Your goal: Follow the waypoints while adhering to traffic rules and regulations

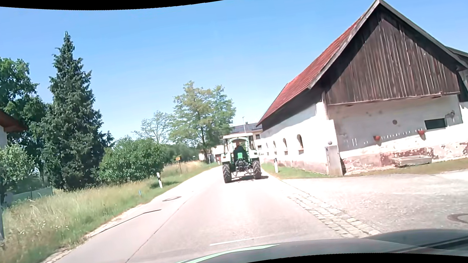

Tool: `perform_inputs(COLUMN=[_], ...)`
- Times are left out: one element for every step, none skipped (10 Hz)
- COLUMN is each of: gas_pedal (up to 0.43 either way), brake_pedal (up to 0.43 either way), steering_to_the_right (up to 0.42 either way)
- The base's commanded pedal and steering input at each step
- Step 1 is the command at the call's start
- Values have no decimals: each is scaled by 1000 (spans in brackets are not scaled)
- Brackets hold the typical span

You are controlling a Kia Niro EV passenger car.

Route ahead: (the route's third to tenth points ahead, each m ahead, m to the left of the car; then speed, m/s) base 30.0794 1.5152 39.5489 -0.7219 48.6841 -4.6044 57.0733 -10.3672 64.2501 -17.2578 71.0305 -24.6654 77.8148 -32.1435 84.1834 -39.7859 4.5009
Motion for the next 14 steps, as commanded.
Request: perform_inputs(gas_pedal=[0, 0, 0, 0, 0, 0, 0, 0, 0, 0, 0, 0, 0, 0], brake_pedal=[146, 140, 140, 146, 146, 146, 146, 146, 146, 146, 146, 140, 140, 140], steering_to_the_right=[-5, -5, -5, -5, -4, -5, -5, -5, -5, -4, -4, -4, -4, -4])
